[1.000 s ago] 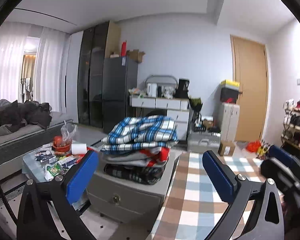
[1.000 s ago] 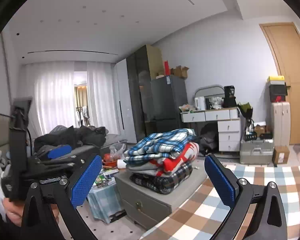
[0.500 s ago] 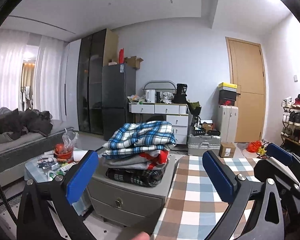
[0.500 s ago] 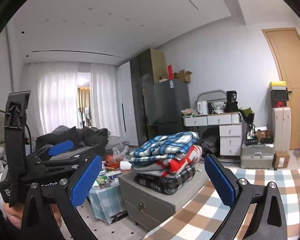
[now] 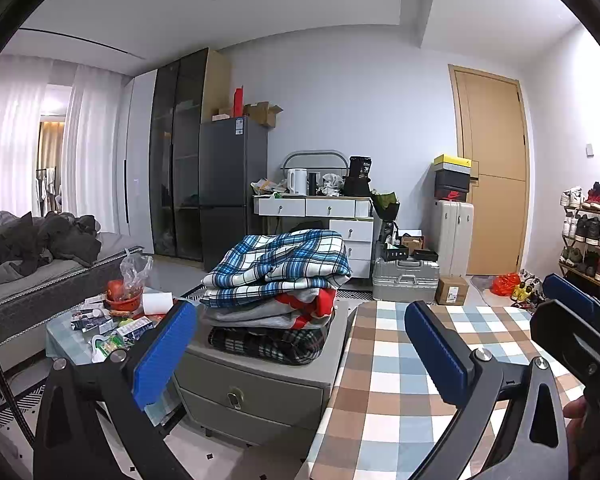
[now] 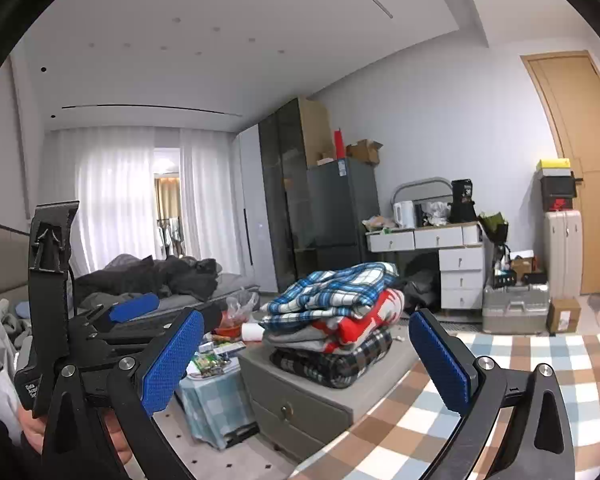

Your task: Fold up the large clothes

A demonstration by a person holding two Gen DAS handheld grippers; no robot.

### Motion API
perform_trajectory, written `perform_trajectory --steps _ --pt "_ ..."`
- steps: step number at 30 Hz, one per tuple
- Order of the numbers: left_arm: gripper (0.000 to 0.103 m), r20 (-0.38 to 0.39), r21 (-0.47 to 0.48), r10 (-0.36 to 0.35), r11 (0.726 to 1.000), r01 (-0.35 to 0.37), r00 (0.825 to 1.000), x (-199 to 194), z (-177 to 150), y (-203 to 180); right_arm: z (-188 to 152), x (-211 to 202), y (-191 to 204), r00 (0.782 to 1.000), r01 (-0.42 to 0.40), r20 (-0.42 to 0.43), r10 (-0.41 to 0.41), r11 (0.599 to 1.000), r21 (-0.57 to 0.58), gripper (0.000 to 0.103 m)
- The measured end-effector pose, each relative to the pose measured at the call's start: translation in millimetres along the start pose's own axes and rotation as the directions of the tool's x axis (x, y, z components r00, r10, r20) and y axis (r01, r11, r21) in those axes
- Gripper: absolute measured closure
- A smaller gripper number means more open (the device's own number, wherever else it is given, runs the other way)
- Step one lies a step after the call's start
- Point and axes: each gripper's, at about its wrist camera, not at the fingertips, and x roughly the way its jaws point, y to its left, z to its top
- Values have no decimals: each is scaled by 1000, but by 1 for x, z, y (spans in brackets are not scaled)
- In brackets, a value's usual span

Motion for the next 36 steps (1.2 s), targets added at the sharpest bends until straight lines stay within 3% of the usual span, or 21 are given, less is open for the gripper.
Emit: perform_trajectory --steps 36 --pt "1 -48 21 -45 999 46 998 2 2 -5 1 -13 4 1000 15 22 -14 1000 -23 0"
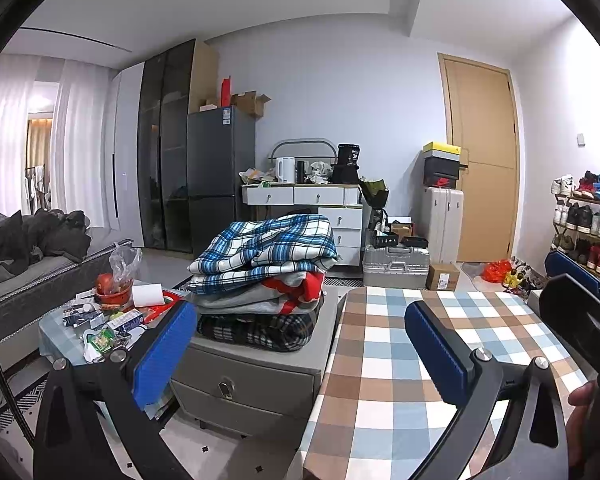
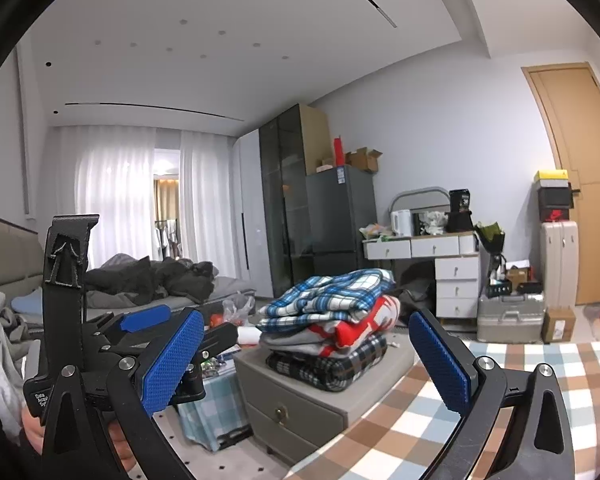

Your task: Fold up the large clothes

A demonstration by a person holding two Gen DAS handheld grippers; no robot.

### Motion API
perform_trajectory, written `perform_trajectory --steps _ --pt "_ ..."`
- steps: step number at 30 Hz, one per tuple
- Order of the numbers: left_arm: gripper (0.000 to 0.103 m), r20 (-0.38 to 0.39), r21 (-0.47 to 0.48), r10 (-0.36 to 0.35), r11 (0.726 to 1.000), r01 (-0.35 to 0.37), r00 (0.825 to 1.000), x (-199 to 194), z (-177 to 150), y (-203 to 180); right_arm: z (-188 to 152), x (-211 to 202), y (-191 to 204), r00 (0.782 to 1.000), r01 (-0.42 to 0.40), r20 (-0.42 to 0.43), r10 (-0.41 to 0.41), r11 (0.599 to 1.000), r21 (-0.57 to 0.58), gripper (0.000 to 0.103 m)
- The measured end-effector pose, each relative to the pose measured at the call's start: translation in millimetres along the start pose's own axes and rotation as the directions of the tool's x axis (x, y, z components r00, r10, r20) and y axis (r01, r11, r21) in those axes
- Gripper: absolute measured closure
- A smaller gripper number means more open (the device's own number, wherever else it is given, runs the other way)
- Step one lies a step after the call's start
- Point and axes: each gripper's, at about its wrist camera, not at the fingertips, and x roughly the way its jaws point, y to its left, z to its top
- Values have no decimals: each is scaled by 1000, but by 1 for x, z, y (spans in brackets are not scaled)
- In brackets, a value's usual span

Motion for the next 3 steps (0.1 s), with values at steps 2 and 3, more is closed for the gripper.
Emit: perform_trajectory --steps 2,3 --pt "1 5 10 1 1000 -1 1000 -1 -1 -2 -1 -2 -1 1000 -3 -1 3 1000 1 0" --pt "1 9 12 1 1000 -1 1000 -2 -1 -3 -1 -2 -1 1000 -2 -1 2 1000 -1 0"
